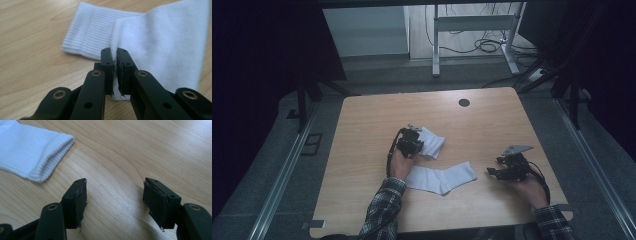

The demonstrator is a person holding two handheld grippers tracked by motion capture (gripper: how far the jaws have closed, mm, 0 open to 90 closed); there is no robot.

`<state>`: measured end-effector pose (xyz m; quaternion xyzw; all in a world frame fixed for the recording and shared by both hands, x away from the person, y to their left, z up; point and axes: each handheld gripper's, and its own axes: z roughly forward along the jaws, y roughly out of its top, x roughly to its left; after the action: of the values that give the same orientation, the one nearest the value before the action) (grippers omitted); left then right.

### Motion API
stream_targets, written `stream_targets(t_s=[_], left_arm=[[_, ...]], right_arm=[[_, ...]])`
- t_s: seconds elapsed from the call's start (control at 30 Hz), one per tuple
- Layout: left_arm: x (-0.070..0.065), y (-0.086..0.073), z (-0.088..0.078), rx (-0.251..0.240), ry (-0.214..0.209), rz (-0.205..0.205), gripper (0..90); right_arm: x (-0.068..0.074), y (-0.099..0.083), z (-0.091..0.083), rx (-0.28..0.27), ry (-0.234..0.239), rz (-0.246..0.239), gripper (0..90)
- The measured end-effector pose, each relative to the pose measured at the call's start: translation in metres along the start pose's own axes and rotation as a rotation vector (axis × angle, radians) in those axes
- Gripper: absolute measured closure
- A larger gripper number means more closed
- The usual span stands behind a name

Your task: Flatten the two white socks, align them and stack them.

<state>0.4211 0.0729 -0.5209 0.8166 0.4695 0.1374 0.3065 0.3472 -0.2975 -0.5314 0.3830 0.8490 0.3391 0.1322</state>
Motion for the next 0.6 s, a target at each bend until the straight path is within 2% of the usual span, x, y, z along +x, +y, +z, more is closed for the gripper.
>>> stream_targets(t_s=[0.33,0.6], left_arm=[[-0.003,0.031,-0.046,-0.113,-0.038,-0.015,85.0],[-0.02,0.062,-0.068,-0.174,-0.063,0.012,85.0]], right_arm=[[0.002,0.0,0.001,-0.002,-0.004,-0.015,32.6],[0.003,0.0,0.002,-0.004,-0.007,-0.022,31.2]])
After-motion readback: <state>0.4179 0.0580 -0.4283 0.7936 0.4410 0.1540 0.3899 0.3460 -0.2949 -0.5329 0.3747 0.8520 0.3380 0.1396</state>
